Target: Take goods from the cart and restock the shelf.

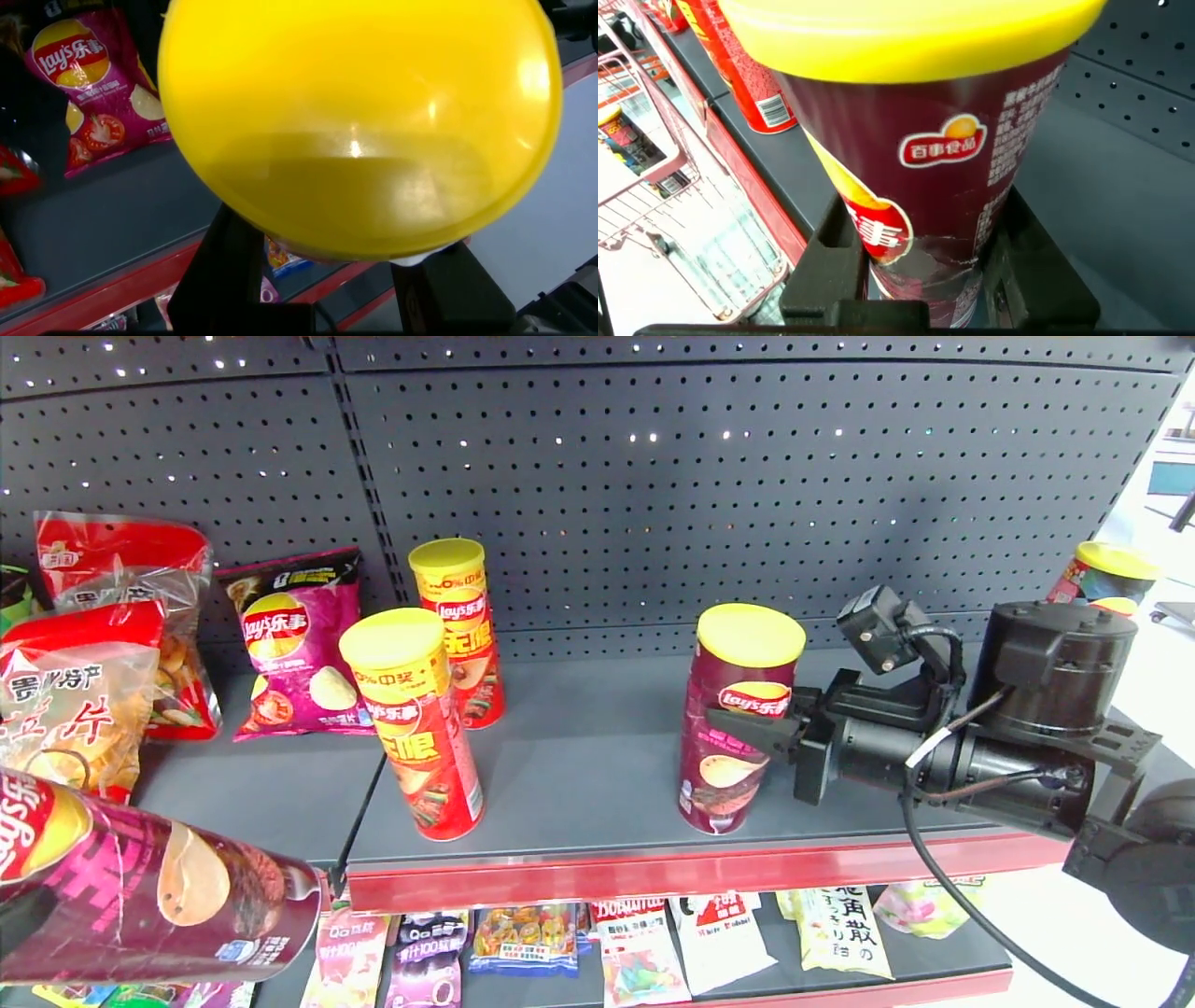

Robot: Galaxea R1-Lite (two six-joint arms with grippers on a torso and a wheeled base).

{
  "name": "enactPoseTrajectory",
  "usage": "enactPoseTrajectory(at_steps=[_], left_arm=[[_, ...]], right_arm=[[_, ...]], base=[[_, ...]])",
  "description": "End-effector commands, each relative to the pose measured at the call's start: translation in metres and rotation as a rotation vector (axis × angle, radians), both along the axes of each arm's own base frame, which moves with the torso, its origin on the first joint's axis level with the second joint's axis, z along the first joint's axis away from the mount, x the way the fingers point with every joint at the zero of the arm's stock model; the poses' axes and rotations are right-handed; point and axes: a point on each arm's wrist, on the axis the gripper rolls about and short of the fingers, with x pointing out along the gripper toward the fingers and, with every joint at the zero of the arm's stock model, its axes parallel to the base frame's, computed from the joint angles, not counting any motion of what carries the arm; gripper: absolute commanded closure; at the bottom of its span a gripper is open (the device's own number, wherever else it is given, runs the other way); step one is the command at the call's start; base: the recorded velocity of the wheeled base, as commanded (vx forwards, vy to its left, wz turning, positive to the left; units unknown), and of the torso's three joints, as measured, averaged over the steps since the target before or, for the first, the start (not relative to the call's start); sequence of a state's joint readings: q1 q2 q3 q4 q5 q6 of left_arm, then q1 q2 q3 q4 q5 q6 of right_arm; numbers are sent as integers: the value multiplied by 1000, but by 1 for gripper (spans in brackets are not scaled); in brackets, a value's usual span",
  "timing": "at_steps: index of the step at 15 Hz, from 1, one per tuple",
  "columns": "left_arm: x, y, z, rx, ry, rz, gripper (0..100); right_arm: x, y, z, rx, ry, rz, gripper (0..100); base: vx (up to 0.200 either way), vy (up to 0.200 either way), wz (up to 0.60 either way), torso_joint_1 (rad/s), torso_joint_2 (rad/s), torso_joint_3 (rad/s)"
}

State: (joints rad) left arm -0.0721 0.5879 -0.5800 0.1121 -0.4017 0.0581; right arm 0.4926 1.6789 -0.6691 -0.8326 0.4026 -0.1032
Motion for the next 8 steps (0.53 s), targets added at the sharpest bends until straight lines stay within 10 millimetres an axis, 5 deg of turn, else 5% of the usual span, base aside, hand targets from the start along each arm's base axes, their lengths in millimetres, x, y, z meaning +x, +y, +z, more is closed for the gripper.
enactPoseTrajectory(at_steps=[1,8], left_arm=[[0,0,0,0,0,0,100],[1,0,0,0,1,-2,100]], right_arm=[[0,1,-4,-7,12,4,0],[-5,-1,3,5,-4,-12,0]], base=[[0,0,0,0,0,0],[0,0,0,0,0,0]])
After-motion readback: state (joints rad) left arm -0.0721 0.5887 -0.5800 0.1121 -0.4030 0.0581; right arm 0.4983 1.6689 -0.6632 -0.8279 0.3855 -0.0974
